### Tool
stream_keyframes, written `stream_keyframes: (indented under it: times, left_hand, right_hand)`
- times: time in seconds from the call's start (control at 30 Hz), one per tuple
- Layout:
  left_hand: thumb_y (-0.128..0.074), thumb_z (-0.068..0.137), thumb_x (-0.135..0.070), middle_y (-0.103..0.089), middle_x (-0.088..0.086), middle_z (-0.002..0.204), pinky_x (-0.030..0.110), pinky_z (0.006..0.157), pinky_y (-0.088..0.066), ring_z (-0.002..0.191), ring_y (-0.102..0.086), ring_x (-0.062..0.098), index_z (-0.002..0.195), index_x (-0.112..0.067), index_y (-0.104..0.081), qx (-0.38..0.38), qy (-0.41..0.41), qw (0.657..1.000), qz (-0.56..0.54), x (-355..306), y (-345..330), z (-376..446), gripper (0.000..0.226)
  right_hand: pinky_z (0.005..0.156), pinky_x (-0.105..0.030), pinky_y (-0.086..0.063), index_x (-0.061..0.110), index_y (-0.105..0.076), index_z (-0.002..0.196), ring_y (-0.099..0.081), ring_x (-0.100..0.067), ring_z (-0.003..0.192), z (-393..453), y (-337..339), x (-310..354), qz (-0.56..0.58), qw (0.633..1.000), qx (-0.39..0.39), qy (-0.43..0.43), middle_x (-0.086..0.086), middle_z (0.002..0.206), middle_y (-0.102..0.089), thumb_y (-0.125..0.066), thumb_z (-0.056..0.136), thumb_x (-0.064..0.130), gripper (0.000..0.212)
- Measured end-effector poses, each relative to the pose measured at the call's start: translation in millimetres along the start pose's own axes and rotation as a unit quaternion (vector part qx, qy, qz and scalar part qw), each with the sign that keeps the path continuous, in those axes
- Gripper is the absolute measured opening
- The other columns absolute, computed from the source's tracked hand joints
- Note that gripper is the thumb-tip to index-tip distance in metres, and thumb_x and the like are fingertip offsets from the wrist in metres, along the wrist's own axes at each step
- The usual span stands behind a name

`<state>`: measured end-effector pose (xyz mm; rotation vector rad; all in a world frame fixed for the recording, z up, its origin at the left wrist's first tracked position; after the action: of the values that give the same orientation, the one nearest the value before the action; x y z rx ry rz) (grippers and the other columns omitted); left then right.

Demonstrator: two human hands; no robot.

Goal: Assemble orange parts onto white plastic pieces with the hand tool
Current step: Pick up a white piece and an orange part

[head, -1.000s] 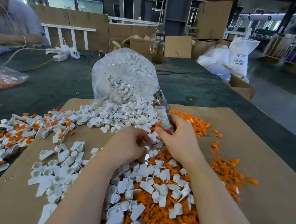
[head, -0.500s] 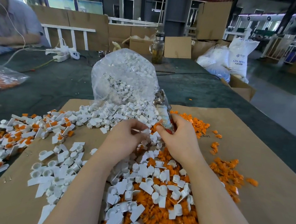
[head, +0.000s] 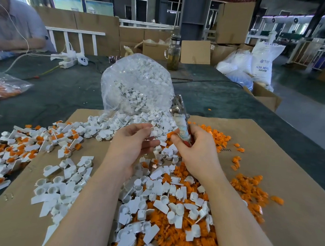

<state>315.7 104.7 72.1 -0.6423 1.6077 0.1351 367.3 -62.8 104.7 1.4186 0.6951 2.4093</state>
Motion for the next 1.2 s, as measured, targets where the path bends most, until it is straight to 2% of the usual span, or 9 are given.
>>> stream_keyframes:
  times: [0.13,0.33,0.53,0.67,0.8,1.0,1.2]
  left_hand:
    - [-0.067,0.091,-0.005,-0.075,0.003,0.070,0.024,0.060,-0.060,0.074,-0.076,0.019,0.100,-0.006,-0.067,0.019,-0.001,1.000,-0.010,0,-4,-2,0.009]
    - [-0.074,0.080,0.004,-0.076,0.013,0.079,0.022,0.061,-0.058,0.073,-0.075,0.019,0.105,-0.001,-0.065,0.034,-0.003,0.999,-0.004,0,-7,-5,0.026]
    - [-0.077,0.079,0.000,-0.076,0.014,0.076,0.023,0.060,-0.059,0.070,-0.075,0.019,0.093,0.000,-0.067,0.038,0.001,0.999,0.012,2,-10,-8,0.018]
    - [-0.078,0.079,-0.002,-0.075,0.016,0.077,0.026,0.065,-0.060,0.072,-0.075,0.019,0.082,-0.003,-0.069,0.060,0.003,0.998,0.026,3,-15,-10,0.010]
    - [-0.077,0.079,-0.003,-0.076,0.017,0.078,0.026,0.064,-0.060,0.073,-0.075,0.020,0.080,-0.003,-0.070,0.063,0.000,0.998,0.024,2,-16,-10,0.007]
    - [-0.078,0.078,-0.004,-0.076,0.016,0.079,0.021,0.058,-0.056,0.071,-0.075,0.018,0.086,-0.001,-0.071,0.069,0.001,0.998,0.010,0,-18,-14,0.011]
    - [-0.079,0.077,-0.003,-0.076,0.016,0.080,0.022,0.059,-0.058,0.071,-0.075,0.018,0.086,-0.001,-0.071,0.074,-0.006,0.997,0.008,-2,-19,-16,0.013]
  right_hand:
    - [0.056,-0.010,-0.042,0.020,-0.064,0.099,-0.057,0.001,0.073,0,1,0,0.001,1.000,-0.008,0.003,0.013,0.080,-0.061,-0.065,0.090,0.034,0.016]
    - [0.057,-0.008,-0.040,0.018,-0.065,0.098,-0.056,0.008,0.070,0,4,2,0.013,1.000,-0.022,0.013,0.014,0.074,-0.059,-0.067,0.090,0.032,0.017]
    - [0.063,-0.015,-0.049,0.017,-0.066,0.099,-0.061,-0.001,0.075,-1,4,4,0.025,0.999,-0.029,0.018,0.011,0.082,-0.065,-0.067,0.089,0.031,0.017]
    - [0.059,-0.012,-0.046,0.017,-0.066,0.097,-0.061,-0.002,0.072,-1,5,4,0.024,0.999,-0.037,0.021,0.012,0.079,-0.064,-0.068,0.089,0.030,0.015]
    - [0.056,-0.012,-0.039,0.019,-0.064,0.093,-0.056,-0.001,0.065,-3,6,5,0.028,0.998,-0.049,0.026,0.013,0.072,-0.060,-0.069,0.088,0.032,0.015]
    - [0.059,-0.027,-0.048,0.018,-0.062,0.090,-0.057,-0.008,0.066,-4,6,7,0.036,0.997,-0.053,0.037,0.008,0.073,-0.062,-0.070,0.088,0.030,0.014]
    - [0.052,-0.016,-0.041,0.027,-0.057,0.084,-0.056,-0.004,0.064,-5,6,12,0.017,0.996,-0.059,0.059,0.014,0.067,-0.056,-0.070,0.088,0.027,0.014]
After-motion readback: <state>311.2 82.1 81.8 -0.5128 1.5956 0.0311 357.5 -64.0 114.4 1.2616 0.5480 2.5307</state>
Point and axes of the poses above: each hand's wrist, its own z-axis towards the middle knuckle, its own y-axis out of the back of the hand, x = y × z, the point moved 8 cm from there along z, towards the middle knuckle
